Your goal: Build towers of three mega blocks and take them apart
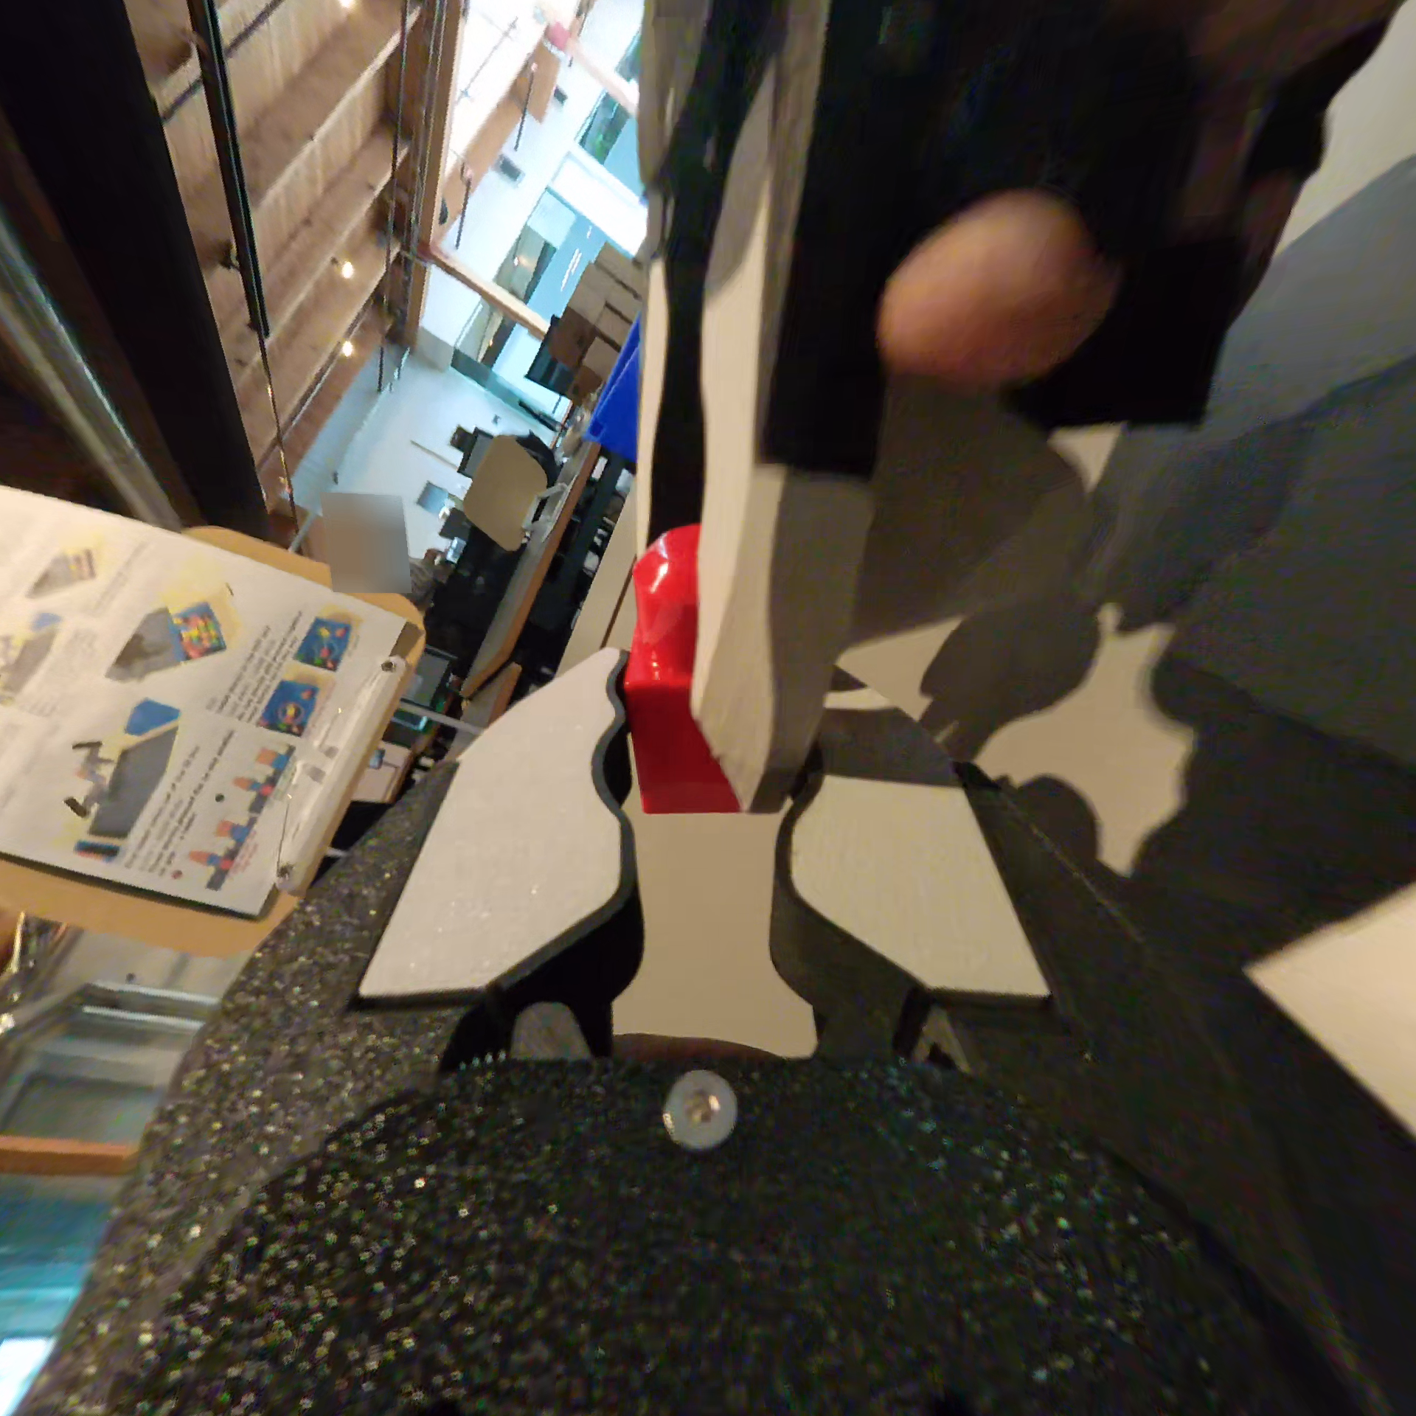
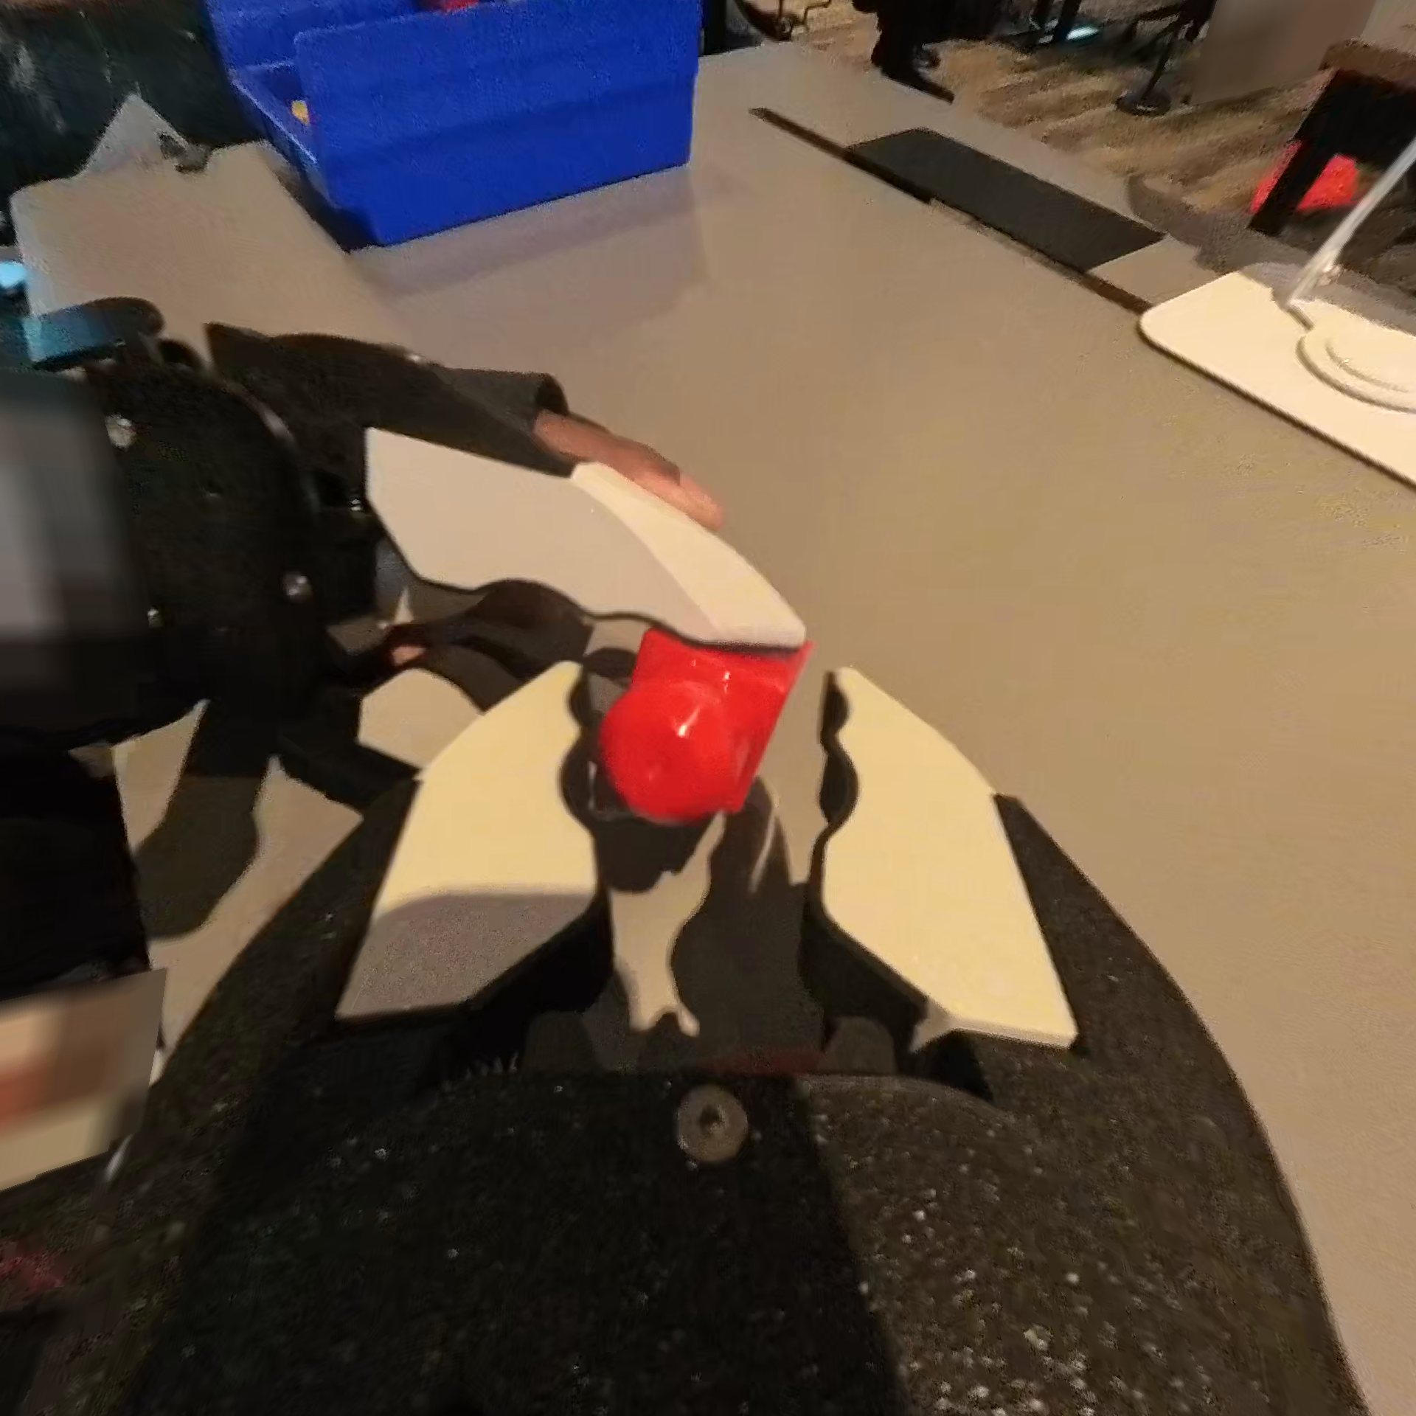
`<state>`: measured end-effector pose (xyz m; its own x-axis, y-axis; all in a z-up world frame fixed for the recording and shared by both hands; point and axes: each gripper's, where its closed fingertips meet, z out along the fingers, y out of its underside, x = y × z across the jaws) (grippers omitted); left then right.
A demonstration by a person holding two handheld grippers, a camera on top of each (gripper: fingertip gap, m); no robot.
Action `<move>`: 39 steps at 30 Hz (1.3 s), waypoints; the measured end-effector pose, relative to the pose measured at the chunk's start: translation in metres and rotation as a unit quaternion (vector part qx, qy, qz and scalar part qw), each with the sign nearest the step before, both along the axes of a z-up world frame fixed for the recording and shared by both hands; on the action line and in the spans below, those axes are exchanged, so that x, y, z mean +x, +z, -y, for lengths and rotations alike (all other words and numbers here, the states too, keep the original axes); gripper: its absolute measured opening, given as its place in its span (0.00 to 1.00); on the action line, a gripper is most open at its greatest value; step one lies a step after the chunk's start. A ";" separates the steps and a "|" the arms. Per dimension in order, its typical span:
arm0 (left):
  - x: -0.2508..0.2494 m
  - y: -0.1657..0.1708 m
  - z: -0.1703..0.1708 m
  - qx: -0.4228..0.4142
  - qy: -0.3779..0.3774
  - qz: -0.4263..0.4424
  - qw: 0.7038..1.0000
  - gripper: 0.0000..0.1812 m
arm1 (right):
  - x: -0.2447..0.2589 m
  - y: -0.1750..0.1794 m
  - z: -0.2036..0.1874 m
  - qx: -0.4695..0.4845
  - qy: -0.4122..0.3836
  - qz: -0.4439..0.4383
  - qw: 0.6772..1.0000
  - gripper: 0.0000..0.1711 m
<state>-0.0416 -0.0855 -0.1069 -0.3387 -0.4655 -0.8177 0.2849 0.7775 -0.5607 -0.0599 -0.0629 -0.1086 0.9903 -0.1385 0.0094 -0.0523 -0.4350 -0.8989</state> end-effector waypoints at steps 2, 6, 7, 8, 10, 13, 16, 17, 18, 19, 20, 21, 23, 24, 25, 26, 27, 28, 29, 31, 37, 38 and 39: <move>0.000 0.000 0.001 0.009 0.002 0.007 1.000 0.20 | 0.001 -0.001 -0.002 0.006 -0.005 0.003 1.000 0.25; 0.002 0.007 0.001 -0.011 0.004 0.025 1.000 0.20 | 0.006 0.007 0.004 0.013 -0.012 0.005 1.000 0.23; 0.002 0.008 0.000 -0.015 0.009 0.030 0.999 0.20 | 0.013 0.010 0.009 0.012 -0.027 0.018 0.999 0.23; 0.003 0.010 -0.003 -0.019 0.014 0.035 0.999 0.19 | 0.021 0.016 0.016 0.013 -0.044 0.031 0.998 0.23; 0.003 0.017 -0.009 -0.039 0.022 0.045 0.998 0.18 | 0.044 0.036 0.036 0.042 -0.089 0.049 0.994 0.23; 0.004 0.022 -0.016 -0.068 0.030 0.038 0.997 0.16 | 0.095 0.077 0.093 0.110 -0.206 0.089 0.968 0.23; 0.007 0.018 -0.018 -0.063 0.039 0.030 0.997 0.15 | 0.148 0.101 0.176 0.157 -0.343 0.122 0.918 0.23; 0.008 0.016 -0.017 -0.057 0.041 0.029 0.997 0.15 | 0.164 0.100 0.203 0.167 -0.382 0.122 0.901 0.23; 0.008 0.014 -0.016 -0.052 0.040 0.028 0.997 0.14 | 0.178 0.095 0.228 0.172 -0.416 0.114 0.886 0.23; 0.008 0.013 -0.015 -0.048 0.039 0.025 0.998 0.14 | 0.191 0.087 0.250 0.173 -0.444 0.100 0.874 0.23; 0.009 0.011 -0.014 -0.046 0.039 0.023 0.998 0.14 | 0.202 0.076 0.269 0.172 -0.467 0.084 0.864 0.23; 0.009 0.011 -0.014 -0.044 0.040 0.022 0.998 0.14 | 0.212 0.065 0.284 0.170 -0.483 0.067 0.857 0.23; 0.010 0.010 -0.015 -0.045 0.042 0.019 0.998 0.14 | 0.224 0.046 0.301 0.168 -0.496 0.031 0.851 0.26; 0.011 0.010 -0.016 -0.046 0.044 0.016 0.998 0.13 | 0.227 0.039 0.306 0.170 -0.498 0.016 0.850 0.28; 0.011 0.010 -0.017 -0.048 0.047 0.015 0.998 0.13 | 0.229 0.035 0.309 0.174 -0.499 0.005 0.849 0.29; 0.012 0.010 -0.019 -0.050 0.049 0.014 0.997 0.13 | 0.230 0.035 0.311 0.181 -0.499 -0.001 0.848 0.30; 0.012 0.009 -0.019 -0.051 0.051 0.013 0.997 0.13 | 0.230 0.037 0.313 0.189 -0.499 -0.002 0.845 0.31; 0.013 0.010 -0.020 -0.052 0.053 0.012 0.997 0.13 | 0.229 0.042 0.315 0.198 -0.499 0.001 0.843 0.31; 0.013 0.010 -0.021 -0.053 0.055 0.012 0.997 0.13 | 0.227 0.048 0.316 0.207 -0.498 0.006 0.842 0.31; 0.014 0.009 -0.025 -0.054 0.065 0.008 0.996 0.13 | 0.218 0.066 0.312 0.232 -0.483 0.021 0.844 0.31; 0.021 0.009 -0.044 -0.091 0.108 -0.010 0.990 0.14 | 0.148 0.132 0.221 0.275 -0.302 0.097 0.908 0.26; 0.022 0.010 -0.047 -0.104 0.114 -0.015 0.988 0.15 | 0.132 0.136 0.198 0.268 -0.262 0.108 0.921 0.26; 0.023 0.010 -0.052 -0.118 0.121 -0.021 0.985 0.15 | 0.116 0.135 0.174 0.258 -0.222 0.117 0.933 0.26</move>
<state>-0.0186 -0.0339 -0.0964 -0.2255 -0.7123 -0.6647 0.0801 0.6664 -0.7413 0.0561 -0.2367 0.0262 0.8137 -0.5801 0.0379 0.1002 0.0757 -0.9921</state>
